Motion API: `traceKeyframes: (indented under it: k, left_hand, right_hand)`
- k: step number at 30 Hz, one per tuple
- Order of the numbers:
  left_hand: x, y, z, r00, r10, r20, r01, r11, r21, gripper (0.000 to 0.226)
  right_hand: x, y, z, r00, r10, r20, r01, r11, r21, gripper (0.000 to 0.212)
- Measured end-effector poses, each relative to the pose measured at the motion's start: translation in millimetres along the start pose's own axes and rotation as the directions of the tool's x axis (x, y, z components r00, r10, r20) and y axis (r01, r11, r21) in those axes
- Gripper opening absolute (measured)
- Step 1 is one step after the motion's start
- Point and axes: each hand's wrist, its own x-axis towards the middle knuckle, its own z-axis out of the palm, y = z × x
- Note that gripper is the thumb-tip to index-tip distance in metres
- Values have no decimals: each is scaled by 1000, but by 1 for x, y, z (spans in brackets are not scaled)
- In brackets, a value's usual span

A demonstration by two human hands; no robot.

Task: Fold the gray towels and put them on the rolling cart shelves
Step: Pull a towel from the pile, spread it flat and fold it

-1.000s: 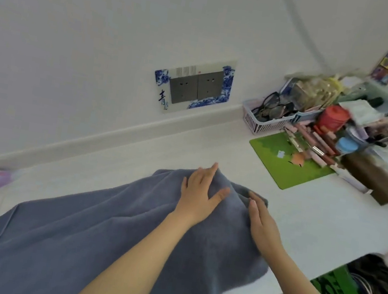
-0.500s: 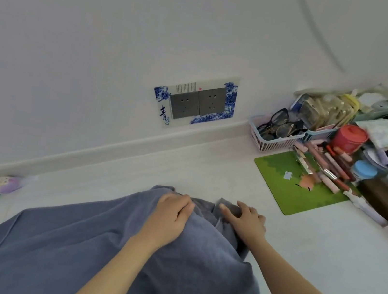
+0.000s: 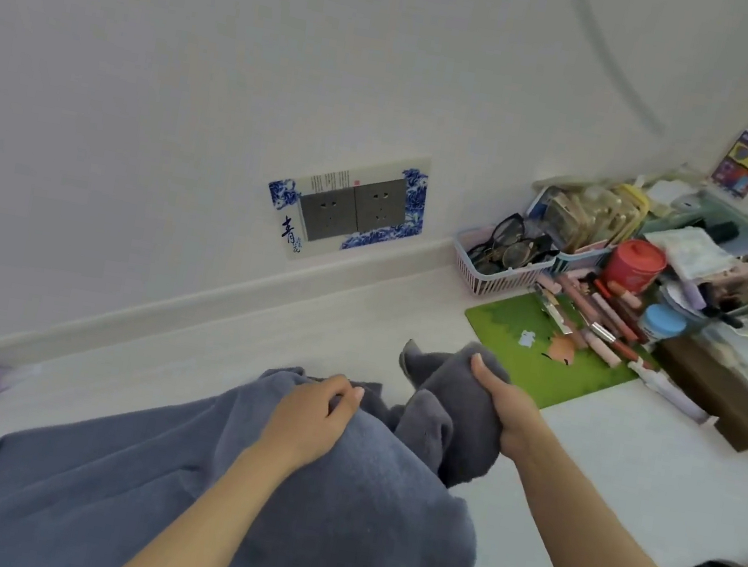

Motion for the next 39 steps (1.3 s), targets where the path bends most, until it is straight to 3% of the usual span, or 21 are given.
traceKeyframes:
  k: [3, 5, 8, 11, 13, 16, 18, 20, 23, 26, 28, 32, 35, 39]
  left_hand:
    - [18, 15, 7, 999, 28, 31, -30, 997, 73, 35]
    - [30, 21, 13, 997, 22, 79, -35, 987, 159, 35]
    - [50, 39, 26, 979, -8, 204, -50, 960, 277, 43]
    - [69, 52, 43, 939, 14, 345, -69, 987, 147, 49]
    - [77, 61, 56, 909, 26, 417, -37, 999, 18, 70]
    - [83, 78, 85, 859, -36, 510, 27, 999, 24, 97]
    - [83, 86, 107, 848, -36, 529, -5, 997, 77, 106]
    - [82, 89, 122, 851, -10, 526, 1, 1000, 17, 114]
    - [87, 95, 143, 801, 64, 596, 5, 993, -114, 101]
    - [90, 107, 150, 769, 158, 619, -26, 976, -216, 39]
    - [93, 120, 146, 783, 172, 598, 31, 949, -313, 17]
    - [107, 142, 130, 833, 140, 535, 140, 883, -448, 26]
    - [116, 169, 117, 839, 160, 520, 250, 736, -629, 51]
    - [121, 220, 88, 847, 277, 454, 254, 539, -803, 48]
  right_hand:
    - [-15, -48, -42, 973, -131, -191, 126, 991, -34, 74]
    - [-28, -71, -68, 934, -197, -297, 163, 977, -134, 65]
    - [-50, -99, -109, 848, -297, -440, 256, 955, -151, 59]
    - [-68, -119, -128, 780, -408, -475, 356, 913, -200, 44]
    - [-77, -126, -129, 754, -451, -478, 361, 892, -272, 38]
    - [-79, -126, -132, 731, -472, -493, 352, 879, -320, 39]
    - [-77, -122, -139, 742, -430, -514, 358, 903, -238, 37]
    - [-76, -121, -146, 767, -368, -526, 371, 923, -105, 39]
    - [-77, -125, -162, 789, -279, -547, 374, 925, 67, 44]
    - [-80, -129, -181, 768, -248, -590, 404, 903, 147, 46]
    - [-84, -127, -198, 726, -231, -648, 442, 878, 183, 45]
    - [-91, -121, -221, 662, -185, -727, 488, 842, 231, 43]
    - [-95, -124, -229, 629, -154, -762, 529, 803, 274, 58]
    - [-102, -138, -229, 662, -147, -735, 514, 803, 302, 72]
